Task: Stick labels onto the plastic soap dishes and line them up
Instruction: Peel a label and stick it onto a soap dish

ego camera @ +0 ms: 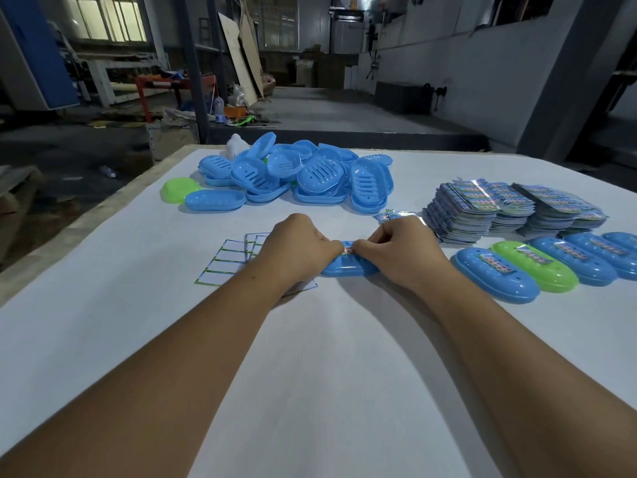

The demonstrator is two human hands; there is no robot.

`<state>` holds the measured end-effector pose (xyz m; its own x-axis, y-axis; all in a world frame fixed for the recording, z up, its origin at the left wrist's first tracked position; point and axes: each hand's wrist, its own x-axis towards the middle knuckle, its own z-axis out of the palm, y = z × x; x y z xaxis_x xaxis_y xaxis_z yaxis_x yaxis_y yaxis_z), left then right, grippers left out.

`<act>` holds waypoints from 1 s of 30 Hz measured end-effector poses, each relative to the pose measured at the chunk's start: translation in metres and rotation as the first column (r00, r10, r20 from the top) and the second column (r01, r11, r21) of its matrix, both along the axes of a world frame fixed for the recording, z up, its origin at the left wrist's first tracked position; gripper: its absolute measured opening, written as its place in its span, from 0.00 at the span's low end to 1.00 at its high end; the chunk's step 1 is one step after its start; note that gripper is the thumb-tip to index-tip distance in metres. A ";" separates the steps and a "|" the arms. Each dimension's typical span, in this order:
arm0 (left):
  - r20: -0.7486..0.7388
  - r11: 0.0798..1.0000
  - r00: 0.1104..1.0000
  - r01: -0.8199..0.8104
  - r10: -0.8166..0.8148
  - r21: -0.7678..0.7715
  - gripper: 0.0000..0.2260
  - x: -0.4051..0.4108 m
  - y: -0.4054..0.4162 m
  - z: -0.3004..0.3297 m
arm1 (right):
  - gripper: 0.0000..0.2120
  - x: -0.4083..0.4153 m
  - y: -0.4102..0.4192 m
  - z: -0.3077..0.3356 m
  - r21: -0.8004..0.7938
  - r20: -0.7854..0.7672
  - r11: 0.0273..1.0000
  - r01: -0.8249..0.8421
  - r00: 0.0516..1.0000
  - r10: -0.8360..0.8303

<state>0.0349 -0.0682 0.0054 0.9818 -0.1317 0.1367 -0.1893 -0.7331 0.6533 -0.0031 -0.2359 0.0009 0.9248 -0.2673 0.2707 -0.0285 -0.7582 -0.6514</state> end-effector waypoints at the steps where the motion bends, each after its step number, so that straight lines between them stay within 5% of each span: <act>1: 0.020 1.000 1.000 -0.009 0.009 0.016 0.15 -0.001 -0.001 0.000 | 0.14 0.000 0.001 0.000 -0.018 0.001 1.000 0.005 1.000 -0.005; 11: 0.170 0.937 0.984 -0.103 0.048 0.333 0.16 -0.008 -0.012 0.006 | 0.21 0.003 0.010 -0.002 -0.207 0.026 0.974 0.095 0.995 -0.092; 23: 0.099 0.992 0.995 -0.012 -0.001 0.127 0.15 -0.001 -0.001 -0.007 | 0.19 0.002 0.001 0.000 -0.196 -0.075 0.978 0.071 0.993 -0.088; 26: 0.114 0.999 0.993 0.012 -0.018 0.050 0.11 -0.001 0.000 -0.006 | 0.20 -0.004 -0.002 -0.002 -0.136 0.008 0.989 -0.062 0.998 0.063; 30: 0.125 0.999 0.991 0.038 -0.039 0.006 0.04 -0.004 0.002 -0.004 | 0.27 -0.013 0.002 0.001 -0.135 -0.063 0.930 -0.342 0.939 0.337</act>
